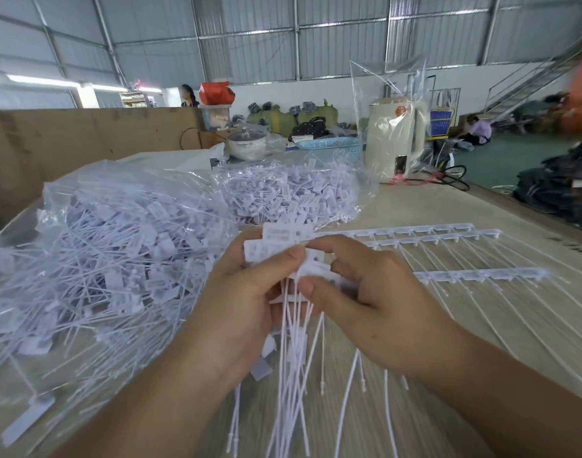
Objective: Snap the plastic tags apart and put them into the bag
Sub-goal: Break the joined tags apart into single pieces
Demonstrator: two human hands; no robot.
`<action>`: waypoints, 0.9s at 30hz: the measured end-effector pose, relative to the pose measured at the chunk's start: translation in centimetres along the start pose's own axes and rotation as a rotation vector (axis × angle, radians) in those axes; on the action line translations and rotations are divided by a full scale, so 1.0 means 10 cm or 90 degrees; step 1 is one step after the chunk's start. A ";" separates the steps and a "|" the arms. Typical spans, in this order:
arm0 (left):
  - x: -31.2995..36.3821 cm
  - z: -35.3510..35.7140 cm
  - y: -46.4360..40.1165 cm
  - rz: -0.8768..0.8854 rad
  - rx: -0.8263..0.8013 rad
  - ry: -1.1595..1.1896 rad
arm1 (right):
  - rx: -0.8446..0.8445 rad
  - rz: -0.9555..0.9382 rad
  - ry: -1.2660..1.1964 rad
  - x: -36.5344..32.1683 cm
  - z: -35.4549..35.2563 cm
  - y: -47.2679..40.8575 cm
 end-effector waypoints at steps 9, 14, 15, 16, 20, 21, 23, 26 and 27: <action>-0.04 0.12 0.05 -0.083 -0.083 0.086 | -0.006 0.017 -0.073 0.02 0.00 -0.01; -0.04 0.16 0.09 -0.024 -0.093 -0.003 | -0.007 0.043 -0.110 0.01 0.07 0.03; -0.04 0.15 0.09 -0.021 -0.088 -0.011 | -0.013 0.052 -0.116 0.01 0.08 0.04; -0.04 0.14 0.08 -0.024 -0.076 -0.009 | -0.021 0.054 -0.109 0.01 0.08 0.03; -0.01 0.03 0.03 -0.011 0.016 -0.025 | -0.044 0.029 0.013 -0.02 0.08 0.01; 0.01 0.00 0.02 -0.009 0.032 -0.031 | -0.044 0.031 0.032 -0.01 0.06 0.00; 0.04 -0.04 0.01 -0.003 0.050 -0.026 | -0.067 0.061 0.042 0.04 0.00 -0.03; 0.07 -0.06 0.01 0.023 0.038 -0.075 | -0.138 0.068 0.053 0.09 -0.05 -0.03; 0.06 -0.07 0.01 0.024 0.031 -0.100 | -0.148 0.061 0.067 0.09 -0.05 -0.03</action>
Point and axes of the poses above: each hand's wrist, its own y-axis away from the middle knuckle, its own z-axis out of the palm, x = y × z, the point moved 3 cm from there along -y, towards the middle knuckle, and after that the axes turned 3 degrees about x, right-handed, at the moved point
